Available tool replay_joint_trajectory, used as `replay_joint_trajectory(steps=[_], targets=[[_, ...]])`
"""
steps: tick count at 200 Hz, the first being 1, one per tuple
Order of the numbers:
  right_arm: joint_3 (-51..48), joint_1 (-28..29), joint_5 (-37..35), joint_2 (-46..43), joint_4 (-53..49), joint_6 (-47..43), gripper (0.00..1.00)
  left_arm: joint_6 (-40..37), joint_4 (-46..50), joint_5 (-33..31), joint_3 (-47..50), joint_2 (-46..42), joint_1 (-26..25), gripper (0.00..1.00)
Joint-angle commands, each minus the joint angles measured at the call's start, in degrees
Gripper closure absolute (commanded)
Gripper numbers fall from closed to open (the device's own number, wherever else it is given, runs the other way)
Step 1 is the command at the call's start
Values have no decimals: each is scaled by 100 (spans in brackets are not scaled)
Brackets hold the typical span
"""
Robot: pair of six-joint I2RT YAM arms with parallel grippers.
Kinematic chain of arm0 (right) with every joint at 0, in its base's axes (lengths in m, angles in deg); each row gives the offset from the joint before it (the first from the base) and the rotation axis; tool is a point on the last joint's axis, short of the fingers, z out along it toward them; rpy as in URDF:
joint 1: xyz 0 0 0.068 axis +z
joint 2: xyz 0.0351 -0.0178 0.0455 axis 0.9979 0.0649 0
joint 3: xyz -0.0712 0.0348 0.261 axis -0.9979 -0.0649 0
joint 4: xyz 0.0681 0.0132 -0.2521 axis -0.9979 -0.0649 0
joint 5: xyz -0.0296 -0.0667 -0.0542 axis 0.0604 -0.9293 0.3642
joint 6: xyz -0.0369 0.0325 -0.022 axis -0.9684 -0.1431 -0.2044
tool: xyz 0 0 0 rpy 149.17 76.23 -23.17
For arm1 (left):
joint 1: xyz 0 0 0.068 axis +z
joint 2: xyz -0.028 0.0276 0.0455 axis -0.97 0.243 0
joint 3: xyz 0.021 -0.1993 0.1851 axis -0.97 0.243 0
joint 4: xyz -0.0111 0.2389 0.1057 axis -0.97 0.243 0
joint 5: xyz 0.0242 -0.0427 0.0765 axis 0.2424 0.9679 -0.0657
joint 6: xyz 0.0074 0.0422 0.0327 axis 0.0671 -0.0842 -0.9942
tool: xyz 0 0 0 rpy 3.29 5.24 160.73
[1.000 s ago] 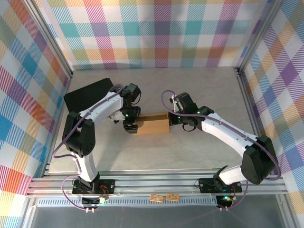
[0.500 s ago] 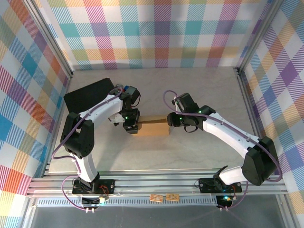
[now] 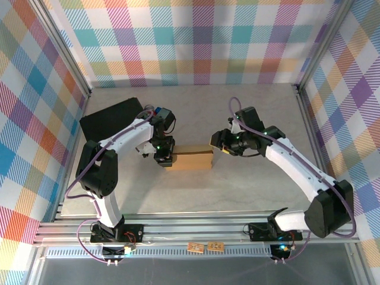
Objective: Fold the paper box
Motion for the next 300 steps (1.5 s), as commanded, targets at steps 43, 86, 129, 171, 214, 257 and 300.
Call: replay_joint_trajectory(steps=[43, 86, 129, 171, 214, 257, 300], targets=[[-121, -149, 895, 769, 144, 429, 65, 93, 73, 1, 176, -94, -66, 43], [-527, -166, 592, 713, 46, 279, 89, 76, -116, -29, 242, -195, -69, 44], [-381, -167, 420, 472, -239, -55, 77, 44, -1157, -360, 879, -826, -95, 48], [-463, -176, -31, -298, -403, -363, 65, -245, -3218, -1207, 2096, -1801, -180, 48], [-686, -176, -663, -930, -446, -536, 59, -788, -4770, -1518, 2919, -2027, -411, 44], [-727, -211, -948, -1101, -587, -601, 50, -733, -5269, -1329, 3640, -2167, -719, 16], [-593, -219, -1436, -1194, -991, -621, 0, -1660, -3862, -1168, 3553, -3032, -728, 0]])
